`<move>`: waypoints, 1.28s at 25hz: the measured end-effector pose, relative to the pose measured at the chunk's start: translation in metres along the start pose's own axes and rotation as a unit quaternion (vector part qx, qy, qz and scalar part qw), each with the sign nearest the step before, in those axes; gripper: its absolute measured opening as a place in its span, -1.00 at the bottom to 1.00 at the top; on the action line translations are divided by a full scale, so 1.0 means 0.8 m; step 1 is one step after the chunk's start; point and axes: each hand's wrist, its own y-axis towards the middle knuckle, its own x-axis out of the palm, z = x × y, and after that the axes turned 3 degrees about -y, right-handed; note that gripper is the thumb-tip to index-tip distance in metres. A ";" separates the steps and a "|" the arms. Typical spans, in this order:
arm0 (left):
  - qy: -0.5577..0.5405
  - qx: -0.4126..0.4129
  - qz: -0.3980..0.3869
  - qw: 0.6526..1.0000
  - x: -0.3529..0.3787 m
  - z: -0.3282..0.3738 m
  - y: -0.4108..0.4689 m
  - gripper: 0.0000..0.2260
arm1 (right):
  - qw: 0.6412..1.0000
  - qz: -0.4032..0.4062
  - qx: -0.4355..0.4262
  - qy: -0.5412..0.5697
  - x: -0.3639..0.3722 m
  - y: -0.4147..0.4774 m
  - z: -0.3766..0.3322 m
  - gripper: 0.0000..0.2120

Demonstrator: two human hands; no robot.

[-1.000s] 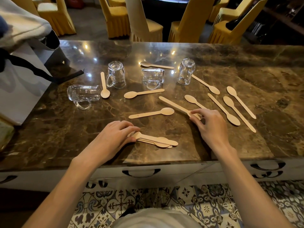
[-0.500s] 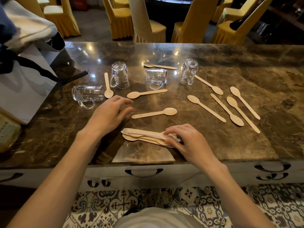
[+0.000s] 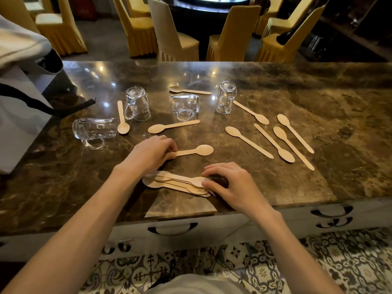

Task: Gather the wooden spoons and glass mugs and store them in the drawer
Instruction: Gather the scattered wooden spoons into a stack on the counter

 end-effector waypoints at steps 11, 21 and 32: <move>-0.285 0.023 0.007 0.958 -0.026 0.000 -0.037 -0.90 | 0.950 0.156 0.216 -0.162 -0.065 0.032 0.102 -0.72; -0.260 0.008 -0.024 0.965 -0.003 -0.004 -0.064 -0.88 | 0.945 0.068 0.283 -0.148 -0.072 0.040 0.102 -0.82; -0.198 0.008 0.139 0.970 -0.010 -0.014 -0.036 -0.87 | 0.987 -0.023 0.128 0.097 -0.056 0.021 0.009 -0.82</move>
